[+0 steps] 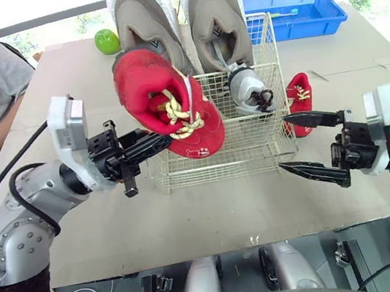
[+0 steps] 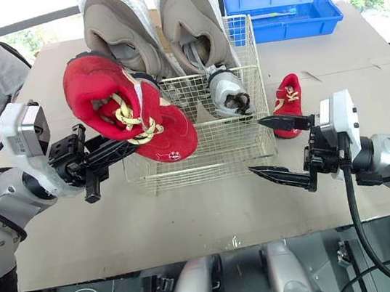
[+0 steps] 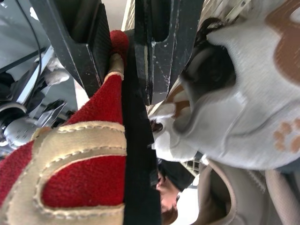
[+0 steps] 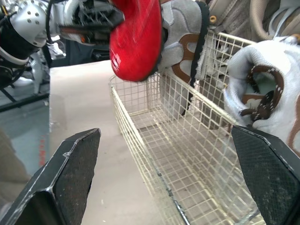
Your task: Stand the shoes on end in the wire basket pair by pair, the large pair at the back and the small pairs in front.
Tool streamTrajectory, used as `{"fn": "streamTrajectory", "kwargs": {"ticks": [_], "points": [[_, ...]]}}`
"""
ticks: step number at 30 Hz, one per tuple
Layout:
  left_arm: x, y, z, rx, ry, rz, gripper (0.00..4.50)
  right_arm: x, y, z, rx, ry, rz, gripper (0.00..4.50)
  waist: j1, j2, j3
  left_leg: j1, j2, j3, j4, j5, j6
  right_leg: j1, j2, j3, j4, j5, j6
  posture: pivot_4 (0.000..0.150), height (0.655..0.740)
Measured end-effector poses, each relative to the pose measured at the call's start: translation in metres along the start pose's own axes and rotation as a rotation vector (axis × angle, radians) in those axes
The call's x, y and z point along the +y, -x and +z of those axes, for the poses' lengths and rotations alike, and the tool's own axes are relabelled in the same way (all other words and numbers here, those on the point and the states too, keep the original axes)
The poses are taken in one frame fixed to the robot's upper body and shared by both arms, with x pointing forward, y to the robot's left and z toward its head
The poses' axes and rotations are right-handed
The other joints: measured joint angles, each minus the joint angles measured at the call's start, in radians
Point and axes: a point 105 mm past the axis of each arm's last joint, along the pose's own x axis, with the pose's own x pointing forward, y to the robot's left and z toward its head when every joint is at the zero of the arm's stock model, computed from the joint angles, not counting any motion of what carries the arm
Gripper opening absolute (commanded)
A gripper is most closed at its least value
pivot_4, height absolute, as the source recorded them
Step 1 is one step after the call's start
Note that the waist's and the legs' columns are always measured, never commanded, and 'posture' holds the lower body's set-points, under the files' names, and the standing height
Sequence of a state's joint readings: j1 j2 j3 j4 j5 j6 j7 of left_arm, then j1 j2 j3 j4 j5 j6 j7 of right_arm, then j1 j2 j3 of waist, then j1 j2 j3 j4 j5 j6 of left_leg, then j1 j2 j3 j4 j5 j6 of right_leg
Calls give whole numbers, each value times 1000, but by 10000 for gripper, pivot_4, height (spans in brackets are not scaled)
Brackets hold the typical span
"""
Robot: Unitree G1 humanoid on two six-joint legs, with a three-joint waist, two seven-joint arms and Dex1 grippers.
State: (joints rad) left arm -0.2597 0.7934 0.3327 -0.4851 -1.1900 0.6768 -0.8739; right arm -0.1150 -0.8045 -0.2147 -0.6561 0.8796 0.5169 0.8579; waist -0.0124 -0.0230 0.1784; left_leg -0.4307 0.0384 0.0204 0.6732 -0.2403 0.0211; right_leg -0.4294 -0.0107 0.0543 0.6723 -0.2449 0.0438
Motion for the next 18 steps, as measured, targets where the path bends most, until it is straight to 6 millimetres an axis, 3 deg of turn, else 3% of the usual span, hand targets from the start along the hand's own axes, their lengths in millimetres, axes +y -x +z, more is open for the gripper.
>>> {"fn": "streamTrajectory", "kwargs": {"ticks": [4,9,18], "points": [[-2,4,-9,35,-6,5,3708,0,0,0,-7,9,1,42872,-2,0,0,0,0,0,-1,0,0,0,1,0,0,0,0,1500,7400],[18,25,-18,91,-104,92,3708,3,1,-3,-5,-2,-1,42872,1,0,0,1,-1,1,-1,0,0,0,2,-1,0,0,-1,1500,7400],[25,45,-39,279,-204,29,3708,7,1,-5,1,-9,26,42872,1,0,0,1,-1,1,-1,0,0,0,0,-1,0,0,-1,1500,7400]]}}
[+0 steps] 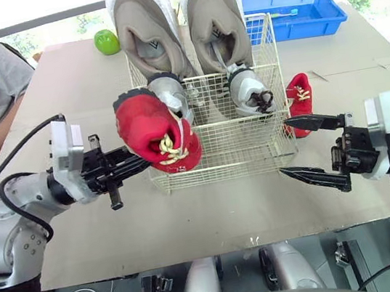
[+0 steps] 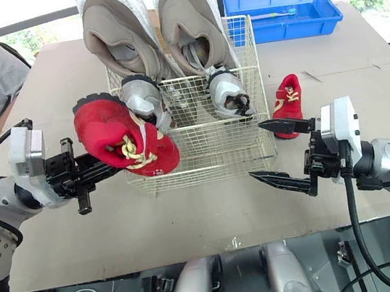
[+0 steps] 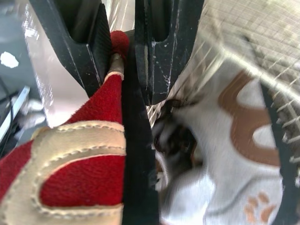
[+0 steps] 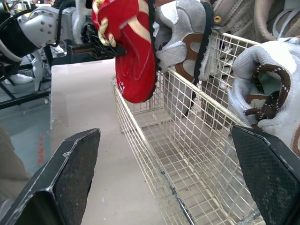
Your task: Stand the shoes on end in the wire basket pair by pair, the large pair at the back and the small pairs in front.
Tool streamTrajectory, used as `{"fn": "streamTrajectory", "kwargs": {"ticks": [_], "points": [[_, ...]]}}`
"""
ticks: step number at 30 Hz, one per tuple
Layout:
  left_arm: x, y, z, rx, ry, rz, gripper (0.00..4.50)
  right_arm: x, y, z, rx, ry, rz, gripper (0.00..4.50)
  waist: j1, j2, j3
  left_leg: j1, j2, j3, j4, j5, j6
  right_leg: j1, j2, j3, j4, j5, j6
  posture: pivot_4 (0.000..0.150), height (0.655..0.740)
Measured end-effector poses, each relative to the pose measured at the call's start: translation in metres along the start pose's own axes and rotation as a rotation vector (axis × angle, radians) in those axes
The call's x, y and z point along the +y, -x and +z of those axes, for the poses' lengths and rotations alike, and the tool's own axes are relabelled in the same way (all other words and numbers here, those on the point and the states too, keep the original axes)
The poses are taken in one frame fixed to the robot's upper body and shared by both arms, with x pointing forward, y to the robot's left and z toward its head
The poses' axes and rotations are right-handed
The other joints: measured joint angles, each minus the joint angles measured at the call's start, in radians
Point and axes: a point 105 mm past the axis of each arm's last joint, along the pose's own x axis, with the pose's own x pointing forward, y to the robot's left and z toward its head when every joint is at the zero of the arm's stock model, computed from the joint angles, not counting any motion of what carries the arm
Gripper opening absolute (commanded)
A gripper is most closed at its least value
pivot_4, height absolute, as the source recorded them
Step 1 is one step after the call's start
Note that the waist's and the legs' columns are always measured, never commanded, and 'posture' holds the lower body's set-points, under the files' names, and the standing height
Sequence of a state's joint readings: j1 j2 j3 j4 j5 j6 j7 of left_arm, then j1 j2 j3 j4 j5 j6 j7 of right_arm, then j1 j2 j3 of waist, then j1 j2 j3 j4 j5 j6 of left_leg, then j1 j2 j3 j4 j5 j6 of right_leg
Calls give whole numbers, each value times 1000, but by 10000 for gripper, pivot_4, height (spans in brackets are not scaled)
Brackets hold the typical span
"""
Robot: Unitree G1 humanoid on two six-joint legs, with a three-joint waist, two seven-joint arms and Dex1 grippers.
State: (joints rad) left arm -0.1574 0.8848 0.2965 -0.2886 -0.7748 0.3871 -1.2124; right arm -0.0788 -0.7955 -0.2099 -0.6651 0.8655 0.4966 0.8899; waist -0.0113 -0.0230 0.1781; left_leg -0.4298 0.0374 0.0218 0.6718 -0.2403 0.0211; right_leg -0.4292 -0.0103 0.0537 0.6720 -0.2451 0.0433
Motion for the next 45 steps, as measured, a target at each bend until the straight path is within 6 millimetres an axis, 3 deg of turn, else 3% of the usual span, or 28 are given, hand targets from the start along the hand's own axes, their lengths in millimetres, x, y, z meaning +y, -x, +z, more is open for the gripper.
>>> {"fn": "streamTrajectory", "kwargs": {"ticks": [9,11,13,14,15,16,17,24,28,37,41,45], "points": [[8,3,-10,96,-86,-115,3708,0,1,-5,21,1,1,42872,-4,2,-2,3,1,1,0,0,0,0,1,1,3,0,0,1500,7400],[9,4,-11,100,-74,-118,13881,0,1,-6,22,-4,0,43160,-5,2,-2,4,1,1,0,0,0,0,2,1,5,0,0,1500,7400],[8,6,-12,109,-66,-130,18363,0,1,-6,22,-4,0,43160,-6,3,-2,5,1,1,0,0,0,0,2,2,6,0,0,1500,7400],[5,8,-13,119,-54,-143,26062,2,0,-5,22,-1,3,43160,-6,3,-2,12,2,1,-2,0,0,5,3,4,6,-2,0,1500,7400],[5,8,-14,120,-53,-143,27049,2,0,-5,22,-1,3,43160,-6,3,-2,13,2,1,-2,0,0,6,3,4,6,-2,1,1500,7400],[3,9,-14,117,-36,-142,32210,3,0,-5,21,0,5,43160,-6,3,-2,18,2,1,-3,0,0,11,3,4,6,-4,0,1500,7400],[1,12,-14,113,-19,-137,34208,3,-1,-4,19,1,8,43160,-7,3,-2,18,3,1,-3,0,0,11,3,4,6,-6,-2,1500,7400],[5,39,-12,106,45,6,34208,2,-2,0,0,-3,25,43160,-5,3,-2,17,7,0,-2,0,0,11,5,5,5,-6,-2,1500,7400],[-2,44,-11,52,96,57,34208,1,-5,7,-29,-11,56,43160,-2,2,-2,16,5,0,-2,0,0,11,0,4,3,-6,-2,1500,7400],[-24,25,-1,-51,131,46,34208,-2,-6,6,-19,-33,108,43160,-2,2,-2,16,2,-1,-2,0,0,12,-3,3,1,-4,-4,1500,7400],[-37,11,-16,-55,190,4,34208,6,-24,15,-59,-14,193,43160,-7,2,-2,16,2,-1,-2,0,0,12,-1,2,1,-2,-2,1500,7400],[-35,-2,-10,-93,166,-3,34208,7,-33,14,-65,-14,204,43160,4,2,-1,14,2,-1,-2,0,0,12,-2,-2,1,-2,-2,1500,7400]]}}
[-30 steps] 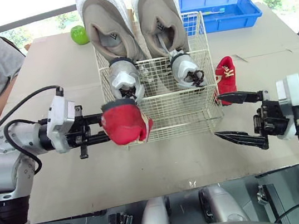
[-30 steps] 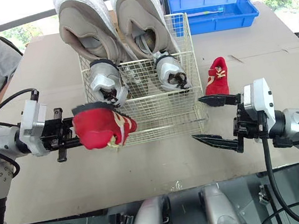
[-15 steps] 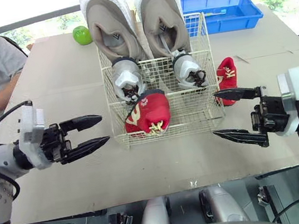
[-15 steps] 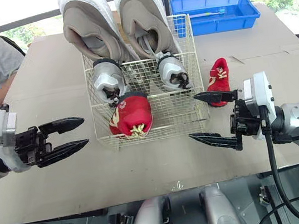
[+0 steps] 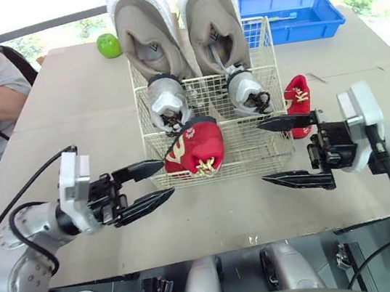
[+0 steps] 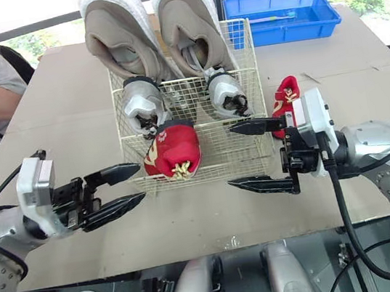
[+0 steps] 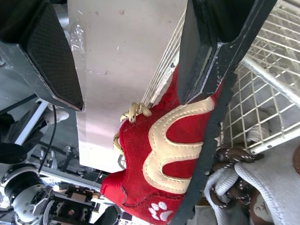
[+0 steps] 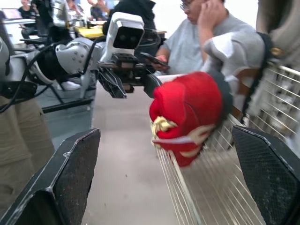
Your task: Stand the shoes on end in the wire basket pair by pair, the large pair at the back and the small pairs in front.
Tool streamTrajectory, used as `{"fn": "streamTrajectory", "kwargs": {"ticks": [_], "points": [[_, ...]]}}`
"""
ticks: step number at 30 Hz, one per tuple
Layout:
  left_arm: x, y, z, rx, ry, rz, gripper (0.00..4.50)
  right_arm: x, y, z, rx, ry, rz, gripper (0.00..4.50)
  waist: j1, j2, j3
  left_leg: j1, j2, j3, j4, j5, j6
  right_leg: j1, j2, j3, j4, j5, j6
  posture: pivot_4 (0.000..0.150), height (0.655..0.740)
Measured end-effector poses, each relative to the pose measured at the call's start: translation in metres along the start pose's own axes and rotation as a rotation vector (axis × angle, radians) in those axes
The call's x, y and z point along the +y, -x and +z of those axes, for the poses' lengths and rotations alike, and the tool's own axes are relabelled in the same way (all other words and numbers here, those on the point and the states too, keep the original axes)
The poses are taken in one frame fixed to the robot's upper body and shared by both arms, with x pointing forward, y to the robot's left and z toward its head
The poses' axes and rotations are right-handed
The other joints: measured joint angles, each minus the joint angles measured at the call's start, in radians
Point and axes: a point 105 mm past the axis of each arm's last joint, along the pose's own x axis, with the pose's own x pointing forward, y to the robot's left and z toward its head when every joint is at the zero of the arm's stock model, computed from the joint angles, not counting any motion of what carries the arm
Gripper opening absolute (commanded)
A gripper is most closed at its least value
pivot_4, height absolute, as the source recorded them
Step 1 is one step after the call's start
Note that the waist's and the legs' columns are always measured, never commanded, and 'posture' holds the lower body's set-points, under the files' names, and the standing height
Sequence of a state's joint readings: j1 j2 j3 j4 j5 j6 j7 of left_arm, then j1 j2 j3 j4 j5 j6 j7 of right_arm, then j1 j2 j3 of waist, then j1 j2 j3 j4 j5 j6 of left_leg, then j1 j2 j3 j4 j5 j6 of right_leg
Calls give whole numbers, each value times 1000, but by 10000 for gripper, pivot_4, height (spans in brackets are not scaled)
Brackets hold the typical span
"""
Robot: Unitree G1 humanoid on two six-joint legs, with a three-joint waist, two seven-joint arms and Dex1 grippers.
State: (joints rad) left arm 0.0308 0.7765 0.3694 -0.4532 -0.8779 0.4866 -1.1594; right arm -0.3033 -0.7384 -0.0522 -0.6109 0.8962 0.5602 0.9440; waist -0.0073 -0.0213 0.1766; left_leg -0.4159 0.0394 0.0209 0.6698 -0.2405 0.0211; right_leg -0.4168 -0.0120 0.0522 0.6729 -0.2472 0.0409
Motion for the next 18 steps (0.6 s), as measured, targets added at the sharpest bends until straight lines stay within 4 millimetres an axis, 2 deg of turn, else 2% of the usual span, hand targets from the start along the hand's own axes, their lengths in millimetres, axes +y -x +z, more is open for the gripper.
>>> {"fn": "streamTrajectory", "kwargs": {"ticks": [5,11,15,18], "points": [[1,-15,11,-62,-25,22,34208,0,2,-5,15,-14,-32,43160,-5,-1,0,0,-1,-1,0,0,0,1,-2,2,-2,0,1,1500,7400],[6,-31,35,-66,-200,76,34208,2,9,-7,35,-14,-87,43160,-4,-1,0,1,-1,0,0,0,0,3,0,0,-1,0,1,1500,7400],[0,-41,34,50,-312,121,34208,2,19,-13,66,-33,-131,43160,-5,-1,0,1,-1,-1,0,0,0,3,0,1,-2,0,1,1500,7400],[-2,-51,28,109,-360,150,34208,0,22,-8,56,-19,-144,43160,-5,-1,0,2,-1,-1,0,0,0,3,0,1,-2,0,1,1500,7400]]}}
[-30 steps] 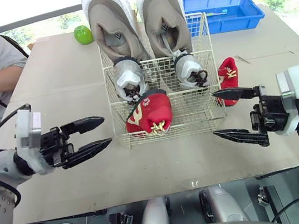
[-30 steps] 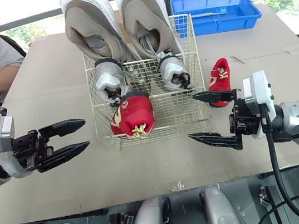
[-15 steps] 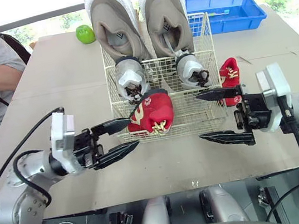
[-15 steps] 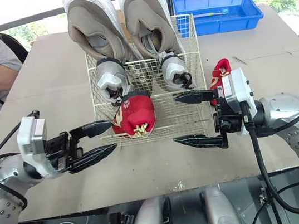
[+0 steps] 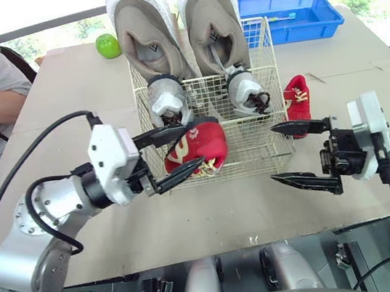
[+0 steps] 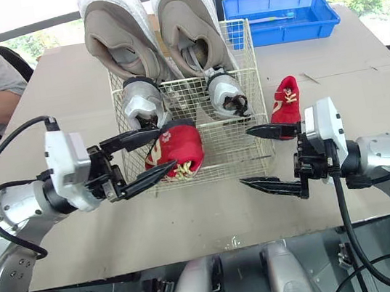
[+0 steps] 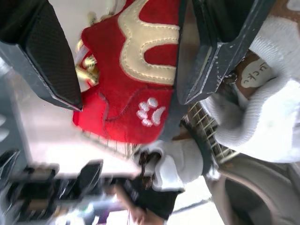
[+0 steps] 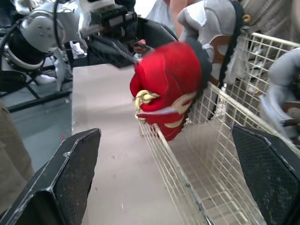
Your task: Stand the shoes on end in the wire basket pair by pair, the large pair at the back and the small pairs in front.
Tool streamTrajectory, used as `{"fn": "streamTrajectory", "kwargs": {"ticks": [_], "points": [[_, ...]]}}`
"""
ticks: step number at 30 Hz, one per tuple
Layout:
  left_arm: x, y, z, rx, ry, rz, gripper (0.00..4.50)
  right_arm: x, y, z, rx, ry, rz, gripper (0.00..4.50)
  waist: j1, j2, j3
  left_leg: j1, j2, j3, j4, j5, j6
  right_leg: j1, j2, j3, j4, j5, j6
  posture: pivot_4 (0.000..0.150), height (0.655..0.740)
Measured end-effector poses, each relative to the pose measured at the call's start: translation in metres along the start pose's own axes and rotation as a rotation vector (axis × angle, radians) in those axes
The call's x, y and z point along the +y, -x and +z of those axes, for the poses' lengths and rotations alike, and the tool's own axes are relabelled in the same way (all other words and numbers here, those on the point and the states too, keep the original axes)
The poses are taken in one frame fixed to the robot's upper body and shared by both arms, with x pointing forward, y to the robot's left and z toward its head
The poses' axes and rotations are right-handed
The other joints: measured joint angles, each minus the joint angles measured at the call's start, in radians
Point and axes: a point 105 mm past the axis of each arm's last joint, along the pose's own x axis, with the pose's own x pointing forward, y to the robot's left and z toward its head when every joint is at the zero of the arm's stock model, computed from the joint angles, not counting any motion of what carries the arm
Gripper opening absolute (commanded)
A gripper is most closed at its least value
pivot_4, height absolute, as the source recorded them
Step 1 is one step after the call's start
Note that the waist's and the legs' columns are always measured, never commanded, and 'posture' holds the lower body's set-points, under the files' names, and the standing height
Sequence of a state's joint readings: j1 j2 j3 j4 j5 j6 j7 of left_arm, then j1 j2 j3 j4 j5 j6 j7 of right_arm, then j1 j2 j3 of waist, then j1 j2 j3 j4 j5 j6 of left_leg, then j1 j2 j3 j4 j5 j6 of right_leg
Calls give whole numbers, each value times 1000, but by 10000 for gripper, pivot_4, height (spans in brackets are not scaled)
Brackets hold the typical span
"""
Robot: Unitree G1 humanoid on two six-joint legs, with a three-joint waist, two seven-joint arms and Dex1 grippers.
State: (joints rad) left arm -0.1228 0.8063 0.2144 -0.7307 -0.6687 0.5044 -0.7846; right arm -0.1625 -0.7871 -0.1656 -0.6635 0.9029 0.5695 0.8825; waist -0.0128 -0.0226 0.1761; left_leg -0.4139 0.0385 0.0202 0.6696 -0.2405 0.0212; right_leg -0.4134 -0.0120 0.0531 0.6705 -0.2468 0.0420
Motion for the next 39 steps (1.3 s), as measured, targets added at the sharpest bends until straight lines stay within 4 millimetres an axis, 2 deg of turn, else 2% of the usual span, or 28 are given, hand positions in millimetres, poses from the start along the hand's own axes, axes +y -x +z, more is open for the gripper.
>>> {"fn": "streamTrajectory", "kwargs": {"ticks": [6,9,10,12,14,16,20,22,24,31,39], "points": [[-2,-7,-14,117,-147,40,34208,0,1,1,10,-1,9,43160,0,0,0,0,0,1,0,0,0,0,0,0,0,0,0,1500,7400],[1,-10,-14,113,-200,68,27418,-2,0,3,9,4,9,43160,1,0,0,0,0,1,0,0,0,0,0,0,0,0,0,1500,7400],[0,-14,-14,87,-188,85,21691,-2,0,2,9,2,9,43160,2,0,0,0,0,1,0,0,0,1,0,0,0,0,0,1500,7400],[2,-15,-13,60,-166,114,14119,-1,-1,3,4,0,14,43160,2,0,0,-1,0,0,0,0,0,1,0,-1,-1,0,0,1500,7400],[6,-14,-11,22,-121,156,4262,-1,-1,5,-1,2,19,43160,2,0,0,-1,0,0,0,0,0,0,-1,0,-1,0,0,1500,7400],[9,-9,-12,2,-78,189,453,-1,-1,4,1,3,20,43160,1,-1,0,-1,0,0,0,0,0,0,0,-1,-2,0,0,1500,7400],[9,9,-16,-62,26,303,310,-1,-1,-1,4,-14,14,43160,-5,-1,0,0,1,-1,-1,0,0,0,0,0,-2,0,0,1500,7400],[8,14,-12,-90,21,349,310,-1,-2,-1,-7,-17,18,43160,-5,-1,0,-1,1,-1,-1,0,0,0,1,-1,-2,0,0,1500,7400],[5,27,-4,-155,25,475,308,1,-6,-2,-20,-25,42,43160,-5,-1,0,-1,1,-1,-1,0,0,0,1,0,-3,0,0,1500,7400],[-11,42,2,-188,4,586,304,-1,-10,-8,-27,-38,66,43160,-2,-1,0,-1,1,0,-1,0,0,1,0,0,-4,0,-1,1500,7400],[-18,54,-11,-191,243,681,296,-3,-6,-13,-23,-52,78,43160,-15,-1,-2,0,1,0,-2,-1,1,1,1,1,-4,0,0,1500,7400]]}}
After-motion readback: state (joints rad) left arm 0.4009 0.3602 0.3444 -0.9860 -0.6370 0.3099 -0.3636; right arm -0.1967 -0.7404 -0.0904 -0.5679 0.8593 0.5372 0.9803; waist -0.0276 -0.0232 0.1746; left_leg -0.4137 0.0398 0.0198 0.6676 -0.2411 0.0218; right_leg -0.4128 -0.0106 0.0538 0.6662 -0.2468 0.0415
